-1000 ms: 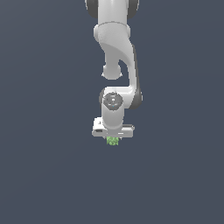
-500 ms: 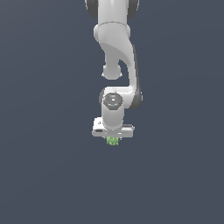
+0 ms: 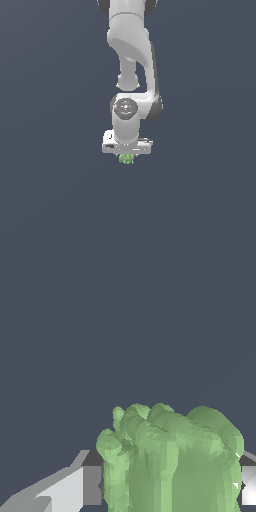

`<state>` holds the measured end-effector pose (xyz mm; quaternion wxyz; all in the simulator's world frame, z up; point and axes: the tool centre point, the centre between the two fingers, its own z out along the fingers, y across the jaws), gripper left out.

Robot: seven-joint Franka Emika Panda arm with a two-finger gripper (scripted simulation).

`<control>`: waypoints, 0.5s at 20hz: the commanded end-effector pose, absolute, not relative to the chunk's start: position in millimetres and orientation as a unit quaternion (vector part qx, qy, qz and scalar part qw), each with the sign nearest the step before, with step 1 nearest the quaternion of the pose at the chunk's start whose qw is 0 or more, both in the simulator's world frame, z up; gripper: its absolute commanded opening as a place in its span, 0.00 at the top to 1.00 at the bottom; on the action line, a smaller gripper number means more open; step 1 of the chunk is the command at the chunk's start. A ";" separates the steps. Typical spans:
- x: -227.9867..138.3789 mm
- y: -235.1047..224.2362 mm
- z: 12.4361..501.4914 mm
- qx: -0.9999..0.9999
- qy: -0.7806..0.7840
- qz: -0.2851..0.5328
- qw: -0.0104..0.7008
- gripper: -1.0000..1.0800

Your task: Pick up the object and move it to a goal position.

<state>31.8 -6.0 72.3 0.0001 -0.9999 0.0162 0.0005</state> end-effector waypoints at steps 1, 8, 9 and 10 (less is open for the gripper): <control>34.1 -11.4 90.6 -1.000 0.016 0.000 0.000 1.00; 42.3 -31.5 159.4 -1.000 0.016 0.000 0.000 1.00; 43.7 -34.7 170.4 -1.000 0.016 0.000 0.000 1.00; 45.1 -38.0 181.5 -1.000 0.016 0.000 0.000 1.00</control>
